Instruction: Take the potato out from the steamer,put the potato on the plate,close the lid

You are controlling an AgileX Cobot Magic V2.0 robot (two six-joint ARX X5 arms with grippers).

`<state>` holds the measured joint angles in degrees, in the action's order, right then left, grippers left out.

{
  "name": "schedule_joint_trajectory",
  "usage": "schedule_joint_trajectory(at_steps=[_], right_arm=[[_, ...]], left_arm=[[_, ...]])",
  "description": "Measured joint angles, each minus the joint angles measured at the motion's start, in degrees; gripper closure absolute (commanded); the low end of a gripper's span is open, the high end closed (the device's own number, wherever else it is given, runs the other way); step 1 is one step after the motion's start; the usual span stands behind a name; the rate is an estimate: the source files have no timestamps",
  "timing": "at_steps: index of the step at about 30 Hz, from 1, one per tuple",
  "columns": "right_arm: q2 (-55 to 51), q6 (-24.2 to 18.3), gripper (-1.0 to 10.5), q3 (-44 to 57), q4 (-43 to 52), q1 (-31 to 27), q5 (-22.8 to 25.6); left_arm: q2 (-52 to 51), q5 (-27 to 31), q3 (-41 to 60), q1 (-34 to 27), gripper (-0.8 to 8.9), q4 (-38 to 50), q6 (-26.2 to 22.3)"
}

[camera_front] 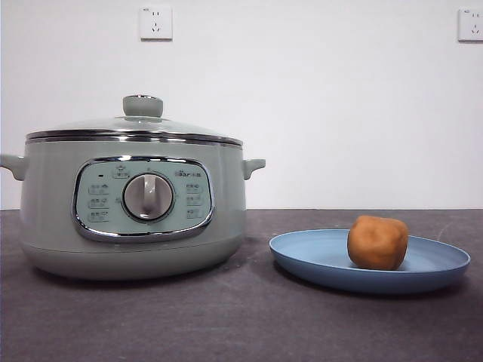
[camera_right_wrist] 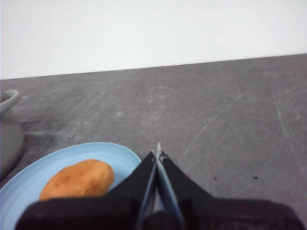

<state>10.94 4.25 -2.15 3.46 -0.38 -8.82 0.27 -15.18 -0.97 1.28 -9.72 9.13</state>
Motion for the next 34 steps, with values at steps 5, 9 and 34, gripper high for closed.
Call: schedule_joint_trajectory(at_steps=[5,9,34], right_arm=[[-2.7,1.9,9.5,1.1,-3.8,0.0,0.0],[-5.5,2.9,9.5,1.1,-10.3,0.0,0.0],[-10.1,3.7,9.5,1.1,-12.9,0.0,0.2]], left_arm=[[0.0,0.0,0.0,0.0,8.14,0.0,0.0],[0.0,0.0,0.0,0.0,8.14,0.0,0.0],[0.0,0.0,0.0,0.0,8.14,0.0,0.0]])
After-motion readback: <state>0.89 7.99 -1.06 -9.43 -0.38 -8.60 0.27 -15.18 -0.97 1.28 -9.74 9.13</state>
